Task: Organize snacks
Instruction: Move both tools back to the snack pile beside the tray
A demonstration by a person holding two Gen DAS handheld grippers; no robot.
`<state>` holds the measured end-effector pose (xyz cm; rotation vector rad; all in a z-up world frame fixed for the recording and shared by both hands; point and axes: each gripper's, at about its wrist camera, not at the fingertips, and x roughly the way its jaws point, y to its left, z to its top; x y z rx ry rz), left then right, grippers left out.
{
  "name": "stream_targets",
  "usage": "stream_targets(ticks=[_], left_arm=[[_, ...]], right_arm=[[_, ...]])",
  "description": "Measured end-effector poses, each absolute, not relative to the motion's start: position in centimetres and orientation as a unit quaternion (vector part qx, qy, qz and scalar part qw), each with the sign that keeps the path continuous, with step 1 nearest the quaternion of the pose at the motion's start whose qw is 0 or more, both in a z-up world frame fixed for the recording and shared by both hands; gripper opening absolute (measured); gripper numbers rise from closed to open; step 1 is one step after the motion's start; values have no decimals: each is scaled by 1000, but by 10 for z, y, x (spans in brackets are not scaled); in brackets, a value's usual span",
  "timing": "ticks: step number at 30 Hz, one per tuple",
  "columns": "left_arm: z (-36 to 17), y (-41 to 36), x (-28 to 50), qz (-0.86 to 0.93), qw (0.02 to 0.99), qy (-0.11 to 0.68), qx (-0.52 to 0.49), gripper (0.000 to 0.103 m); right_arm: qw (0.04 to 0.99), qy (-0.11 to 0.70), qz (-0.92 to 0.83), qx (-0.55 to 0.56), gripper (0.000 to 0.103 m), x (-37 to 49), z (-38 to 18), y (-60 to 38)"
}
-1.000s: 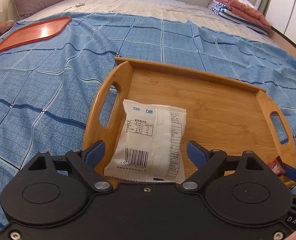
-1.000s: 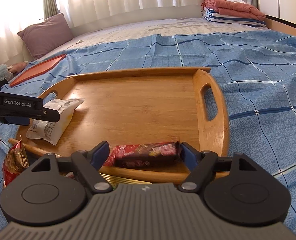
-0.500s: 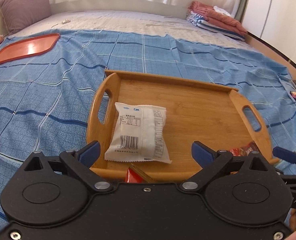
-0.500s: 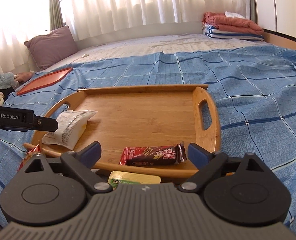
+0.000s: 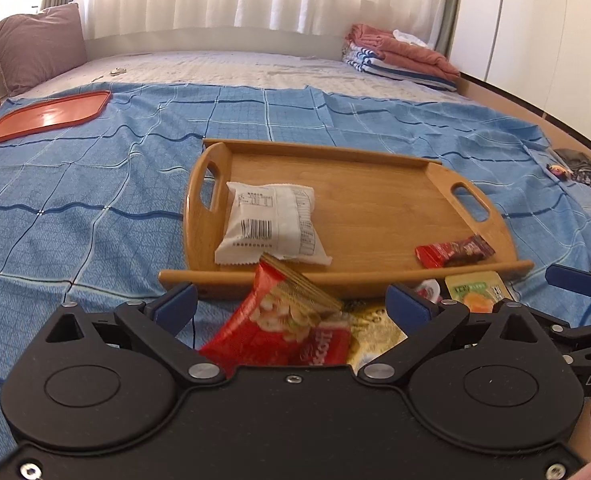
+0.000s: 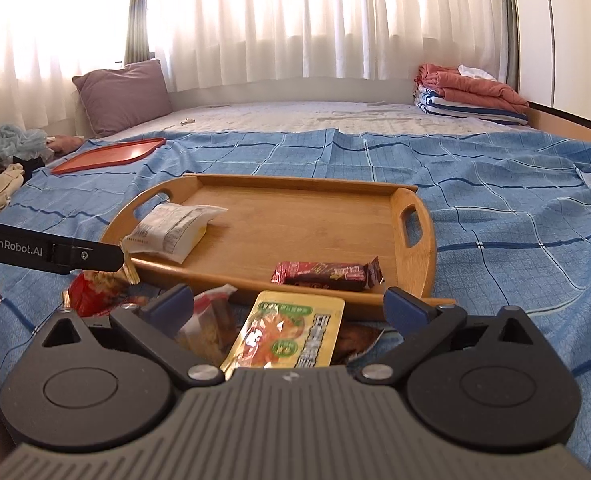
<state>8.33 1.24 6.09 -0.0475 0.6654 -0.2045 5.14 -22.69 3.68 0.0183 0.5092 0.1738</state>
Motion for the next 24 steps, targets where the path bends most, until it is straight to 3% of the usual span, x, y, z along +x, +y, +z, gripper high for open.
stream_targets(ticks=[21, 24], left_arm=[[32, 5, 30, -119, 942, 312, -17, 101], [31, 6, 28, -128, 939, 317, -27, 96]], right_arm=[[970, 240, 45, -14, 103, 8, 1, -207], [969, 245, 40, -7, 103, 7, -3, -208]])
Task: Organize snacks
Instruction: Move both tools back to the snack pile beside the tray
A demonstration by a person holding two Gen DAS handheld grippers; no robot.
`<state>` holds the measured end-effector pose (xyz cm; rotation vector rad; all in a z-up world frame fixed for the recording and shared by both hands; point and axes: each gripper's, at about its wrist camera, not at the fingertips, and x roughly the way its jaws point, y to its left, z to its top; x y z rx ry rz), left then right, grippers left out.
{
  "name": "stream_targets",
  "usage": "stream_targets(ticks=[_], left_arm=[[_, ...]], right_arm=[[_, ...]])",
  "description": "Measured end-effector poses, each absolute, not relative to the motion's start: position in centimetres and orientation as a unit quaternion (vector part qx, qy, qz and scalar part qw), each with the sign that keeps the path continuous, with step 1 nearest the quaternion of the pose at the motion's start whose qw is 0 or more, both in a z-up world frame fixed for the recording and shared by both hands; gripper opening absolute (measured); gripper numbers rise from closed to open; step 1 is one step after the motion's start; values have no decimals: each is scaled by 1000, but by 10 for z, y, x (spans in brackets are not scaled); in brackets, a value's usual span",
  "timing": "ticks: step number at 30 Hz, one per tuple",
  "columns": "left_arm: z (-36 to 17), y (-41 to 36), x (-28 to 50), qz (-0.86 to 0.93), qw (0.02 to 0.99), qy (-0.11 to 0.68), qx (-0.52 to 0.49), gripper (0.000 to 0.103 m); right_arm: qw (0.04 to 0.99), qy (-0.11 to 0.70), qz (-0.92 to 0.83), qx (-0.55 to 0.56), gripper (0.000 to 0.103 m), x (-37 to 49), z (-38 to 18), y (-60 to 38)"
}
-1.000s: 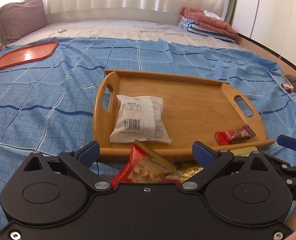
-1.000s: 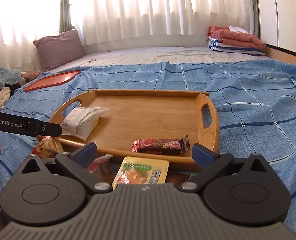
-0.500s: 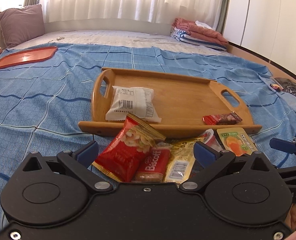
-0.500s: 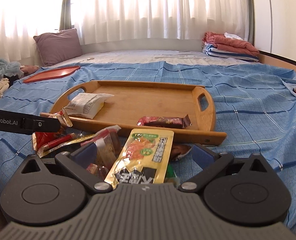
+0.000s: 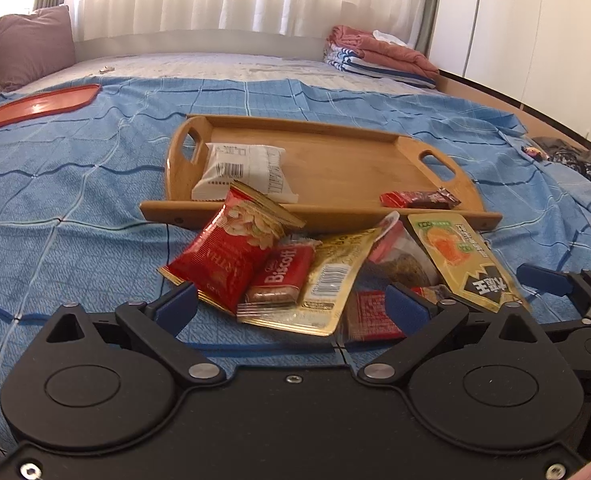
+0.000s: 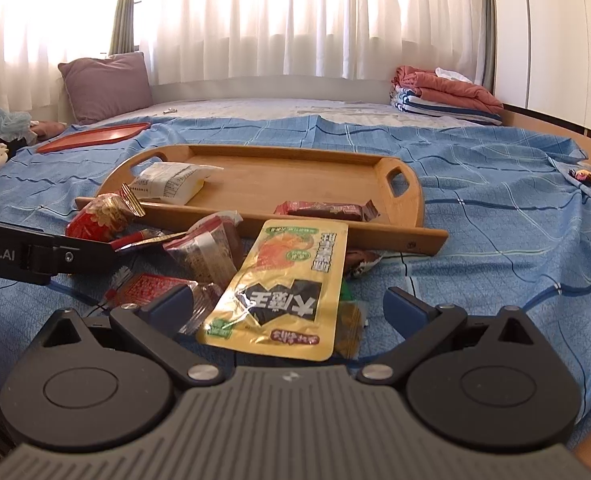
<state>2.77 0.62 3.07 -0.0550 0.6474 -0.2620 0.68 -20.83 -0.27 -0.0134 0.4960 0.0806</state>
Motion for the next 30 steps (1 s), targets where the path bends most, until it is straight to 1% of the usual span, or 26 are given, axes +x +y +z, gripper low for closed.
stream_targets(ticks=[1, 4, 6, 8, 9, 10, 12, 15, 17, 20, 30], left_arm=[[31, 7, 27, -129, 939, 318, -31, 93], [31, 9, 28, -129, 937, 321, -42, 80], [32, 11, 29, -129, 937, 322, -47, 69], [33, 13, 29, -129, 937, 320, -50, 64], [34, 13, 30, -132, 938, 318, -49, 57], [35, 13, 32, -137, 937, 318, -46, 54], [37, 13, 39, -144, 935, 321, -43, 41], [35, 14, 52, -141, 931, 334, -46, 32], [32, 15, 60, -144, 926, 343, -60, 32], [28, 16, 67, -143, 924, 348, -70, 32], [20, 22, 80, -134, 921, 356, -85, 37]], right_arm=[[968, 246, 38, -1, 103, 6, -4, -210], [968, 247, 38, 20, 103, 5, -5, -214], [967, 250, 36, 28, 103, 6, -6, -216], [967, 250, 34, 34, 103, 5, -6, -218], [967, 249, 35, 38, 103, 5, -6, -219], [967, 248, 34, 41, 102, 6, -6, -219], [967, 247, 36, 47, 101, 6, -5, -221], [967, 247, 33, 57, 97, 9, -4, -222], [966, 247, 34, 67, 94, 11, -4, -223], [966, 246, 37, 70, 93, 11, -4, -222], [970, 240, 29, 30, 93, 18, -3, -207]])
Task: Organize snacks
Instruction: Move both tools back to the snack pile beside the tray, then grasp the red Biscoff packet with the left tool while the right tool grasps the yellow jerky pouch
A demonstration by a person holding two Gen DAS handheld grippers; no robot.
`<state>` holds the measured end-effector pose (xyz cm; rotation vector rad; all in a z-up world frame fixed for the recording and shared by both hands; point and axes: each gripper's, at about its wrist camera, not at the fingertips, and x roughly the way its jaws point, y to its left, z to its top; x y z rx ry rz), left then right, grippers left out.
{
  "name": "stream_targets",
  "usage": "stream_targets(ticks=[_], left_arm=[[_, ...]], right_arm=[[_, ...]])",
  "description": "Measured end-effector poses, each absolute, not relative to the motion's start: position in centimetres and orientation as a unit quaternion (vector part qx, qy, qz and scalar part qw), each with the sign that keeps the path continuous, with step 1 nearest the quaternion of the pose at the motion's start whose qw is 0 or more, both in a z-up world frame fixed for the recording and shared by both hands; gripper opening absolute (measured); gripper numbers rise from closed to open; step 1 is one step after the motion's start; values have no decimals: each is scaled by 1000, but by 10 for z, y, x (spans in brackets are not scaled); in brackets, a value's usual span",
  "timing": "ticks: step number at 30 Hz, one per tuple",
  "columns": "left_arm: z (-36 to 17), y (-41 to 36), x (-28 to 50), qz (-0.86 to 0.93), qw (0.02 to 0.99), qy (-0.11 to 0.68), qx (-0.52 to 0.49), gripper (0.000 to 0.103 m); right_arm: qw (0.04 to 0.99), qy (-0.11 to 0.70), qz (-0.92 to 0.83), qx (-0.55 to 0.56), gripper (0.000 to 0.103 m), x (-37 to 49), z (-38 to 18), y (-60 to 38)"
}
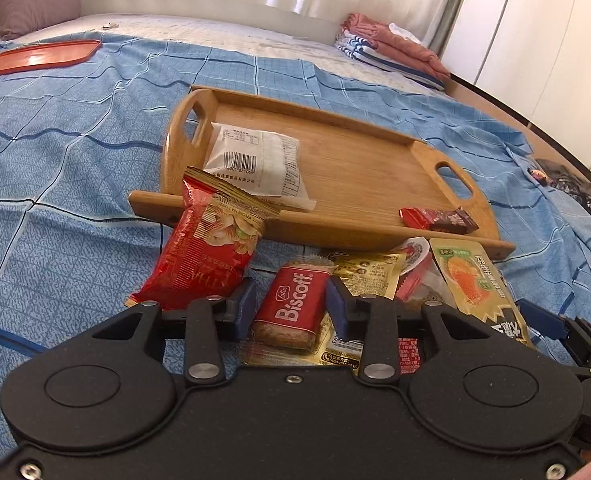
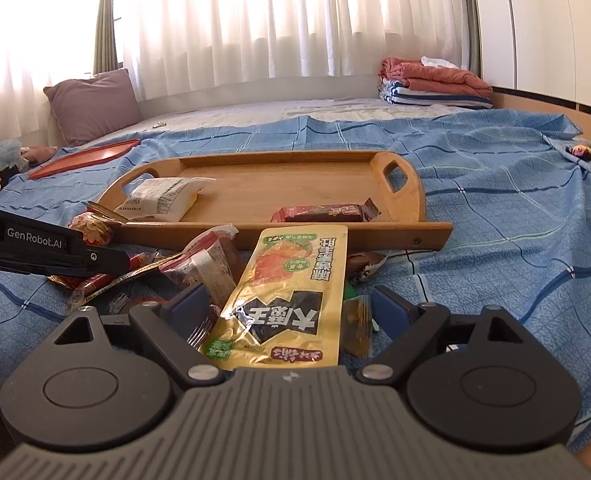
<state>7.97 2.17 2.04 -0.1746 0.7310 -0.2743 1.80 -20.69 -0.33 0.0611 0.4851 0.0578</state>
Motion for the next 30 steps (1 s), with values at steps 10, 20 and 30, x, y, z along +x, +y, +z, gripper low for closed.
stream_targets(ticks=[10, 20, 30], left_arm=[[17, 27, 81, -150, 908, 372, -118, 39], [24, 11, 58, -145, 921, 353, -77, 33], [26, 0, 43, -134, 930, 340, -41, 33]], right_arm=[[971, 236, 34, 8, 93, 22, -5, -195], [972, 232, 26, 16, 93, 17, -1, -203], [967, 248, -23, 54, 93, 14, 7, -225]])
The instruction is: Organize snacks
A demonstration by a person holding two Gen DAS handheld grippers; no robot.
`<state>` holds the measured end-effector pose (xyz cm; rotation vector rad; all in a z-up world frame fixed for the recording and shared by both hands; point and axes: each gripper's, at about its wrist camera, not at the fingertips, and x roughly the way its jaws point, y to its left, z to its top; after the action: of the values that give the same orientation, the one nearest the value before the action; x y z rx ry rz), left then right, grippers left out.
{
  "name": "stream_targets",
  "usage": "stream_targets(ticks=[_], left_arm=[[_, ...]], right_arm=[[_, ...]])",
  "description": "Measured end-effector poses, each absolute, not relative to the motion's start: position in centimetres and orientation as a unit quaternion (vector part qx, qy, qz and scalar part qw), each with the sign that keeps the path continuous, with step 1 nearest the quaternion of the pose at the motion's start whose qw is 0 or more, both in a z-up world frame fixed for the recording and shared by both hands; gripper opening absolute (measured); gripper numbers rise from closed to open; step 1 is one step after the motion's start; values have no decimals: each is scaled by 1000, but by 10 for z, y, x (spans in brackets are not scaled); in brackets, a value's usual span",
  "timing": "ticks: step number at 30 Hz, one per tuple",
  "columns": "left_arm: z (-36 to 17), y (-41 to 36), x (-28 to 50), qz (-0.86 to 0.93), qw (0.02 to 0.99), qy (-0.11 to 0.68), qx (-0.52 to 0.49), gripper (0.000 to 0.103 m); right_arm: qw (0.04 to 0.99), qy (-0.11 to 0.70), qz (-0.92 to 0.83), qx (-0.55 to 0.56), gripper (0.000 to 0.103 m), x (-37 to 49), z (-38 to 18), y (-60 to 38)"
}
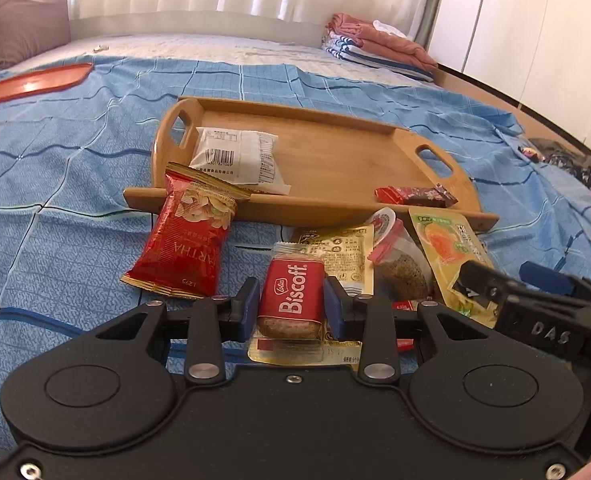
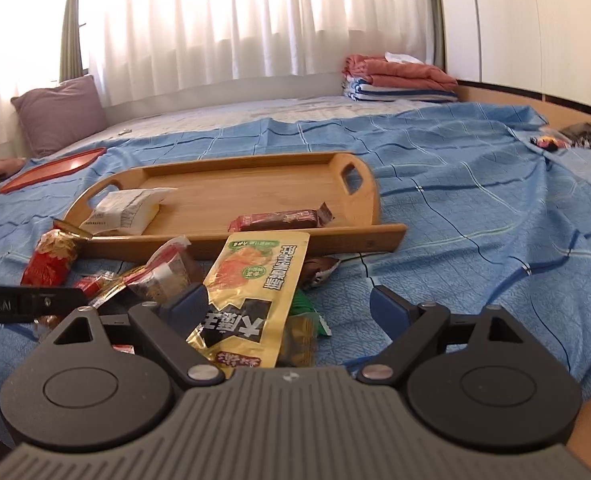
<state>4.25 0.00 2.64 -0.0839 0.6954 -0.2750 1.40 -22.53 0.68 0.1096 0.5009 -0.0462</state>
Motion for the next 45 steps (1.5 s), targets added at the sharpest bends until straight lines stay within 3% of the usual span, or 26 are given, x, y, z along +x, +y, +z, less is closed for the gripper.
stream_targets(ticks=[6, 11, 17, 27, 31, 34, 45], left_arm=[[26, -1, 44, -132, 930, 340, -41, 33], [25, -1, 45, -133, 930, 342, -36, 33], [23, 1, 48, -129, 928, 347, -44, 39], [19, 9, 52, -142, 920, 356, -85, 38], [20, 11, 50, -145, 919, 355, -95, 34], [21, 8, 45, -139, 923, 347, -88, 34], [31, -2, 37, -125, 938, 319, -57, 33]], right_arm=[[971, 238, 4, 14, 93, 3, 13, -201], [968, 248, 17, -44, 86, 5, 7, -174], [967, 253, 6, -26, 83, 13, 5, -179], [963, 269, -3, -6, 82, 27, 4, -188], [962, 273, 3, -7, 70, 24, 5, -191], [962, 274, 5, -6, 68, 21, 6, -194], [964, 264, -9, 1, 66, 12, 17, -212]])
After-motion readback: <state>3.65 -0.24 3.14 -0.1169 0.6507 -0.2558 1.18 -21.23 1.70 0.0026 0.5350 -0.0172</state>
